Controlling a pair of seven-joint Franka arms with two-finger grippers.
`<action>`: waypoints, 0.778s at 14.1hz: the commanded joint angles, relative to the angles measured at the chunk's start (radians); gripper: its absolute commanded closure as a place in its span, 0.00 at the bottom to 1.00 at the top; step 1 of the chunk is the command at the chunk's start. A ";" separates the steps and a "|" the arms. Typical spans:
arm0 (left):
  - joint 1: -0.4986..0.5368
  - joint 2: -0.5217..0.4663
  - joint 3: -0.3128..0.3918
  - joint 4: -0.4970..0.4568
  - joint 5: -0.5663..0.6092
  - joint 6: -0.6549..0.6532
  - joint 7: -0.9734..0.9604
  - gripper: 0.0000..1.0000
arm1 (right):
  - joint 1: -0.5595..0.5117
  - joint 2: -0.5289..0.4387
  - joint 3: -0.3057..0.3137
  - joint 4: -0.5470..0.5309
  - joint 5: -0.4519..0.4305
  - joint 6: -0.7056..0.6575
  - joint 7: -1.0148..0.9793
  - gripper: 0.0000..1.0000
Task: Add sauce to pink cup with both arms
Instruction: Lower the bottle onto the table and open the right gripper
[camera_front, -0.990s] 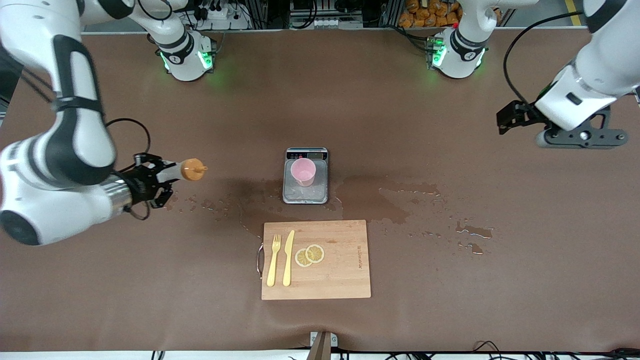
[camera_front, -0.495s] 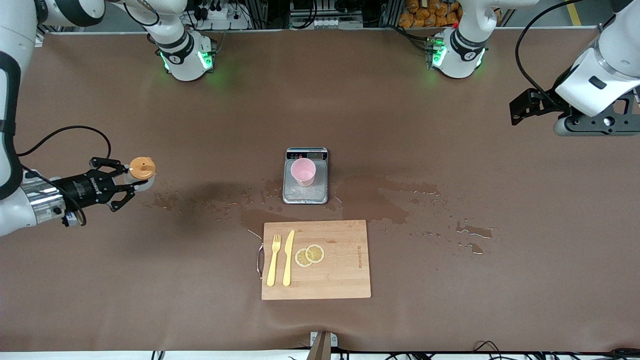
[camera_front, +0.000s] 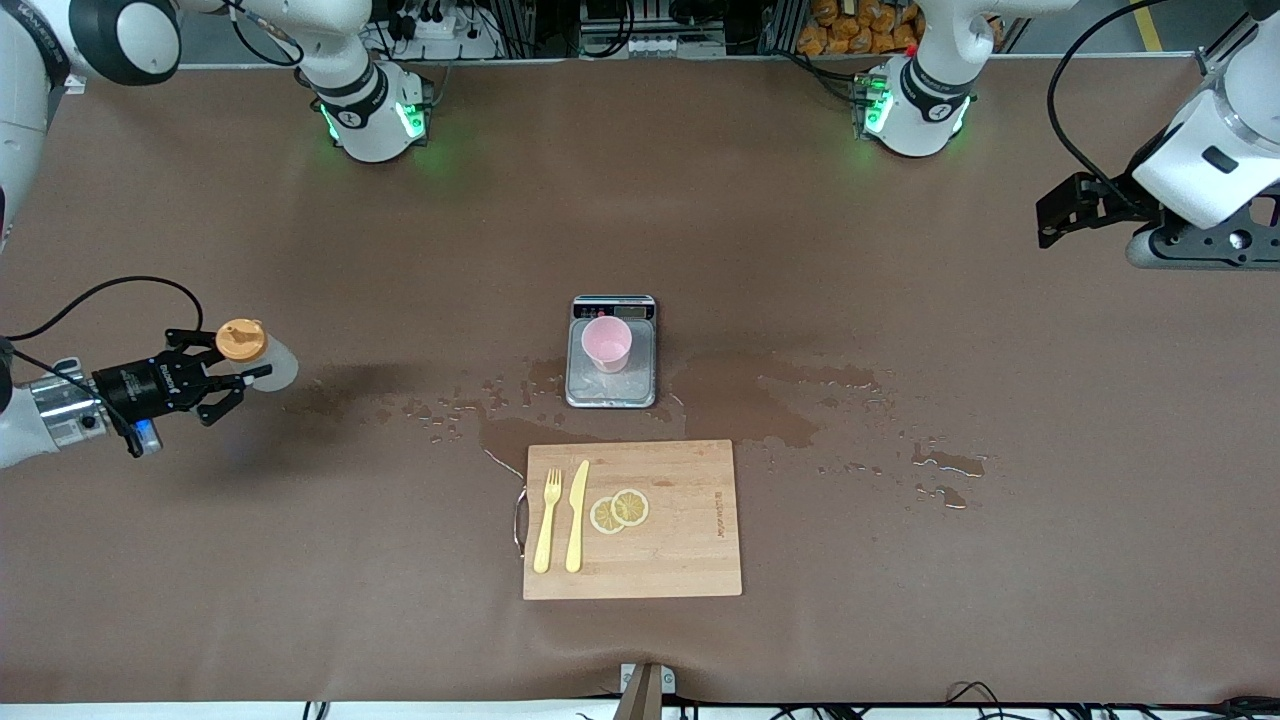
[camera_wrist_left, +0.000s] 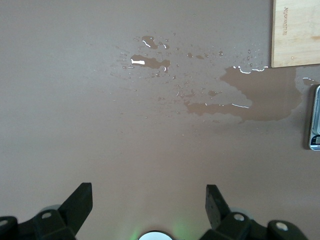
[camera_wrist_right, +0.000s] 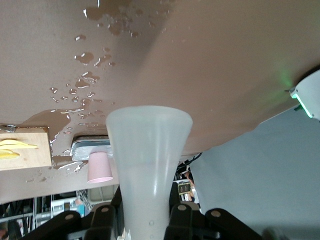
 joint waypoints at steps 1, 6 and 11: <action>0.004 -0.004 0.002 0.020 -0.006 -0.016 0.022 0.00 | -0.056 0.053 0.018 0.002 0.029 -0.008 -0.092 0.74; 0.004 0.003 0.003 0.024 -0.025 0.014 0.022 0.00 | -0.071 0.090 0.018 0.002 0.039 -0.002 -0.135 0.74; 0.002 -0.001 0.003 0.024 -0.034 0.034 0.011 0.00 | -0.086 0.127 0.018 0.002 0.037 0.003 -0.184 0.74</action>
